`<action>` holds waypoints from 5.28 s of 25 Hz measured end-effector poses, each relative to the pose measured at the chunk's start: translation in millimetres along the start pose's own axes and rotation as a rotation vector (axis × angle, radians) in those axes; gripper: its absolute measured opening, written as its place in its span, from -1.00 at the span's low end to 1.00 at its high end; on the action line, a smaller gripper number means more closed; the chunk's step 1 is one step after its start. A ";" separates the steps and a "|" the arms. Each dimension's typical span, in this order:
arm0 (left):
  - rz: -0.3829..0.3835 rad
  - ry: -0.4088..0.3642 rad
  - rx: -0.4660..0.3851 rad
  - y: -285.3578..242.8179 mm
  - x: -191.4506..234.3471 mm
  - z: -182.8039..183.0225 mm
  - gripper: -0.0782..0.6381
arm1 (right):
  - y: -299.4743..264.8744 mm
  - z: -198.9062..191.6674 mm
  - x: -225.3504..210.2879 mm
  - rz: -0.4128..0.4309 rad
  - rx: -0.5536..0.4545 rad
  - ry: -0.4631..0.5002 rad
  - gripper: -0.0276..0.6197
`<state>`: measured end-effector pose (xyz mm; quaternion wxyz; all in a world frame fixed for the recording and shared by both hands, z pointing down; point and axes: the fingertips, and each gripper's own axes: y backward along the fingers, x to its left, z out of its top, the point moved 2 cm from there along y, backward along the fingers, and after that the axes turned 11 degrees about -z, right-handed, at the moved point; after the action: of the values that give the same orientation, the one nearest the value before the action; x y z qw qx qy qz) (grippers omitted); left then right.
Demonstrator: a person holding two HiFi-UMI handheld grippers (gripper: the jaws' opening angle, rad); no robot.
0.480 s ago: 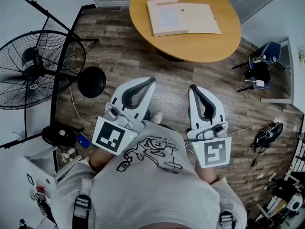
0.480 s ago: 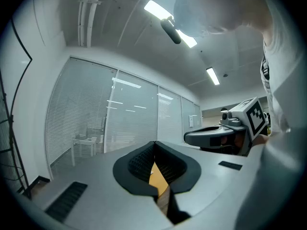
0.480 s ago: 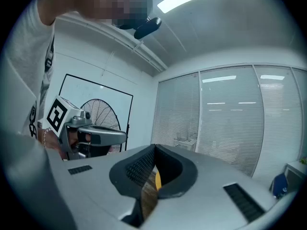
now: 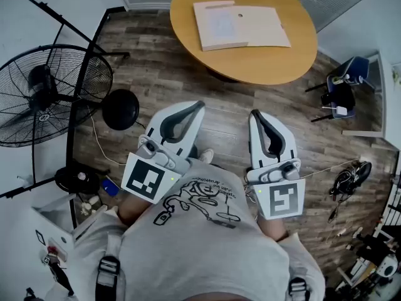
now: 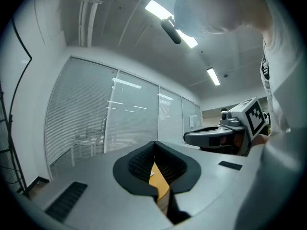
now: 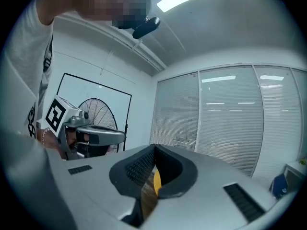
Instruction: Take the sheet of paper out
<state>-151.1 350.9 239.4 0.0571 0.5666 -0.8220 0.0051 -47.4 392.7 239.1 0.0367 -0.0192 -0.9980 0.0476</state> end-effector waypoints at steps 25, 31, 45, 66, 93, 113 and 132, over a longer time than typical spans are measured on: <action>-0.005 0.009 -0.004 -14.8 51.1 4.6 -0.73 | -52.3 7.6 5.0 0.006 0.006 0.009 -0.89; -0.011 0.013 -0.003 -16.3 66.6 3.7 -0.73 | -67.3 6.2 10.0 0.007 0.010 0.012 -0.89; -0.025 0.013 0.002 -25.7 112.6 5.9 -0.73 | -112.7 8.4 17.2 0.005 0.018 0.018 -0.89; -0.030 0.026 0.003 -29.6 188.7 1.5 -0.73 | -184.0 5.4 34.8 -0.017 0.030 0.021 -0.89; -0.049 0.037 0.004 -61.4 203.0 -4.9 -0.73 | -206.1 -0.1 9.6 -0.043 0.036 0.019 -0.89; -0.045 0.022 0.014 -128.1 215.4 -5.5 -0.73 | -242.4 -0.2 -49.2 -0.028 0.024 0.013 -0.89; -0.022 0.013 0.024 -200.7 244.3 -10.2 -0.73 | -296.9 -4.4 -110.3 -0.001 0.018 0.006 -0.89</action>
<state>-49.0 52.4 262.5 0.0556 0.5761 -0.8153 0.0180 52.5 93.2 264.3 0.0399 -0.0184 -0.9974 0.0566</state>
